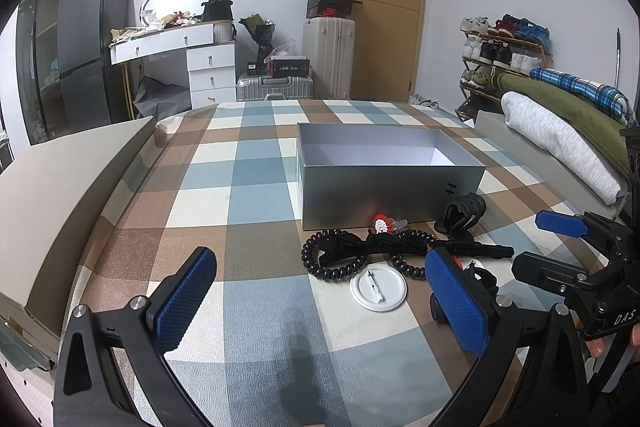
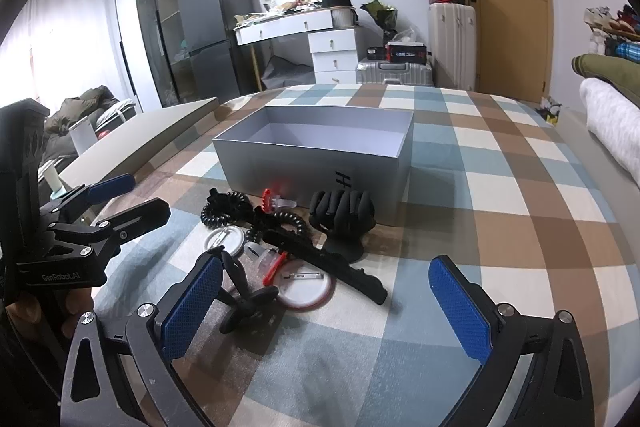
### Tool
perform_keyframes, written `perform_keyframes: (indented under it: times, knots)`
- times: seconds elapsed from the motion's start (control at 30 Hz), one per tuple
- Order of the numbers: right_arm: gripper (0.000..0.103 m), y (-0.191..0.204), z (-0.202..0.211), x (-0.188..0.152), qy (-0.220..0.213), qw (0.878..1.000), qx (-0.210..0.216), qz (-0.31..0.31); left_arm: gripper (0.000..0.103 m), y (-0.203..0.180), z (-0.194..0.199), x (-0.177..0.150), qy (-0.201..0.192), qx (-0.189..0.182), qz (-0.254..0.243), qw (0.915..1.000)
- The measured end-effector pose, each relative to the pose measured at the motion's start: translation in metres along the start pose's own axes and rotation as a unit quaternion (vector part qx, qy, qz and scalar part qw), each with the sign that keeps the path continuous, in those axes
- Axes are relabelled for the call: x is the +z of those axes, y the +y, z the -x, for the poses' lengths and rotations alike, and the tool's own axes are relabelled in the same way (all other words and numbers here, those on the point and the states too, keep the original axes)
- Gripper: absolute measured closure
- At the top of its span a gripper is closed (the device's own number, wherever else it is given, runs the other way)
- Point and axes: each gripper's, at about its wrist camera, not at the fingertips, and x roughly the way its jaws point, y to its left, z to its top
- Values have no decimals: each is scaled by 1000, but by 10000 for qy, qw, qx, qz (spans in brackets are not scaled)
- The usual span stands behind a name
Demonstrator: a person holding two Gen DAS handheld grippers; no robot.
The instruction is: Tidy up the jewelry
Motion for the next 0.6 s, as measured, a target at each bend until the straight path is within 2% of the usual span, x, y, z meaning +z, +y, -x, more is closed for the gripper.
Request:
perform_keyframes:
  times: [0.47, 0.6]
  knots:
    - [0, 1, -2, 0, 20, 10000, -10, 45, 1, 0, 1, 1, -14, 9, -13, 10000]
    - [0, 0, -1, 1, 8, 10000, -28, 60, 1, 4, 4, 0, 43, -130, -20, 9999]
